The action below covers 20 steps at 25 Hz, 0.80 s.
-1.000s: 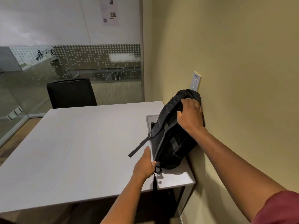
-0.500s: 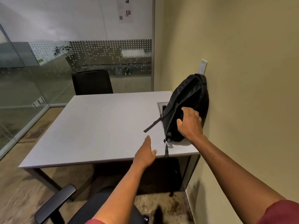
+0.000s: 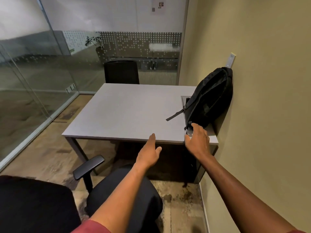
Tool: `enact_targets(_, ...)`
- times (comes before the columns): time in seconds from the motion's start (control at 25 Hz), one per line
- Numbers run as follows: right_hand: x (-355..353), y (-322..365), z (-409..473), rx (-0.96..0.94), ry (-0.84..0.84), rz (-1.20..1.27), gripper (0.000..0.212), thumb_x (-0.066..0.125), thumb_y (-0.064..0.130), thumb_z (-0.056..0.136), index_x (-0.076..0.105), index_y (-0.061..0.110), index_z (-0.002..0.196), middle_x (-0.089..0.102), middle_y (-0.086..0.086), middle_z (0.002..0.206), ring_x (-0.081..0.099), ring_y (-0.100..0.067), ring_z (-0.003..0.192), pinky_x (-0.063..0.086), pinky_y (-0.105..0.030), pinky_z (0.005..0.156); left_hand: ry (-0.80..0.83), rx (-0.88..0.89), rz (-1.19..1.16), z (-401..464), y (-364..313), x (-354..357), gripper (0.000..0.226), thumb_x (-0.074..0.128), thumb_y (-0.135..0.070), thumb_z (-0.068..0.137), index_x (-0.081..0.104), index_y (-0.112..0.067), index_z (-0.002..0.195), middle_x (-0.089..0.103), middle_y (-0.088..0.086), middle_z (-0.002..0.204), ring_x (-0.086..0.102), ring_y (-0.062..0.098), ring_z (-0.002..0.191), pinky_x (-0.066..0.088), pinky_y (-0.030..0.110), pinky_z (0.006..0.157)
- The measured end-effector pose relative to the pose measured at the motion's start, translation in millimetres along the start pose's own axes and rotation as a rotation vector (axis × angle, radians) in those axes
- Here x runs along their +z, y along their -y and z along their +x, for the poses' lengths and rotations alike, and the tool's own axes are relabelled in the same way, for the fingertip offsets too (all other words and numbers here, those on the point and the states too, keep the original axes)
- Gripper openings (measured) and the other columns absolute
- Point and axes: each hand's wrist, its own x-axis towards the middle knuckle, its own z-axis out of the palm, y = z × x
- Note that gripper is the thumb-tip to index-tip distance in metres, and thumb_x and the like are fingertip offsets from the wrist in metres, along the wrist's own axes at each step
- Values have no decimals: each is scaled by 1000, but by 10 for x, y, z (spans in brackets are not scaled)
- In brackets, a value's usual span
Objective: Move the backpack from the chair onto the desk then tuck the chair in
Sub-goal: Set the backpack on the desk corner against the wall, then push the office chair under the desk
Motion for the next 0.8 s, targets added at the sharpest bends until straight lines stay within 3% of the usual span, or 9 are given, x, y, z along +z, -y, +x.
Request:
enact_targets(0.24,52,242,-528,-82,85,75,59,61,28,91,37,11,144,45,-12,145,38,-32,134,31,-47,111,-115,-58,15,-680,92,-322,73,55,-34,99,15,-16,159,24,5,164,28,23,149,30,41,119)
enact_targets(0.8,339,829,-1883,-153,283,152,61,63,28,91,39,10,144,46,-12,145,39,-33,134,33,-48,108,-169,-264,138,-2170,726,-842,75,52,-34,101,10,-16,160,14,5,167,18,22,153,22,41,123)
